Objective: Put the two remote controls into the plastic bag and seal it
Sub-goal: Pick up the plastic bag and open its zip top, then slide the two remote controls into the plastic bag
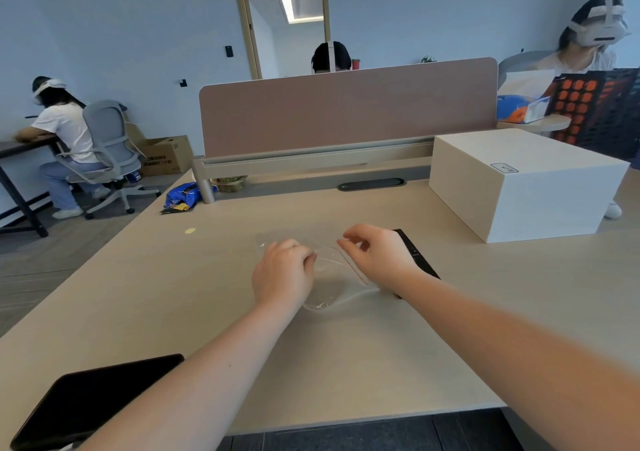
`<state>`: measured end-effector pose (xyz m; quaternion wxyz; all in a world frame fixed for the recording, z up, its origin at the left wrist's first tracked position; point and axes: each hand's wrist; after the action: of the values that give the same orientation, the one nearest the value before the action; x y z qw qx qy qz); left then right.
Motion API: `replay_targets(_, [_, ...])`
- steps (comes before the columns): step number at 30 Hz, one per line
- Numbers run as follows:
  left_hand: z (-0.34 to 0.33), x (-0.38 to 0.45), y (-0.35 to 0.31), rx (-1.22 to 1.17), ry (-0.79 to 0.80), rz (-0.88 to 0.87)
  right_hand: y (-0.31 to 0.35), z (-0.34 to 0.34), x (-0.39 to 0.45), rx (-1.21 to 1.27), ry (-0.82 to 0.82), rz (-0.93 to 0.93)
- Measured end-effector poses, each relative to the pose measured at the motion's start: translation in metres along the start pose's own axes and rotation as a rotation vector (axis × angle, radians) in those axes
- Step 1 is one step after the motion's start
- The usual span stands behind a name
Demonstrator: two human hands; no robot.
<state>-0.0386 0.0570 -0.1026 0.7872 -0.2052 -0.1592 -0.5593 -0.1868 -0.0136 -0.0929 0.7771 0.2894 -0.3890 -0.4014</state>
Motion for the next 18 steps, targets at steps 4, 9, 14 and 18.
replay_targets(4, [-0.007, 0.0, 0.003, -0.039, -0.023, -0.011, -0.029, 0.021, -0.008, -0.285, -0.042, -0.218])
replay_targets(9, [-0.008, -0.003, 0.006, -0.123, -0.016, 0.033, -0.043, 0.023, -0.022, -0.558, 0.106, -0.28])
replay_targets(14, [-0.002, -0.001, 0.006, -0.217, 0.079, 0.119, -0.036, 0.016, -0.024, -0.676, 0.129, -0.252])
replay_targets(18, [0.004, -0.003, 0.009, -0.154, 0.136, 0.11, -0.035, 0.012, -0.03, -0.752, 0.149, -0.241])
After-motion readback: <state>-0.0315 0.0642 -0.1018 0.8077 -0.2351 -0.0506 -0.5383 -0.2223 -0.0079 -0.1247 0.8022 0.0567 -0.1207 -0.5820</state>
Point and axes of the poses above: each hand's wrist, its own x-axis towards the middle knuckle, its own z-axis out of the back of the hand, y = z × x, and after that the axes turned 12 degrees about x, right-handed
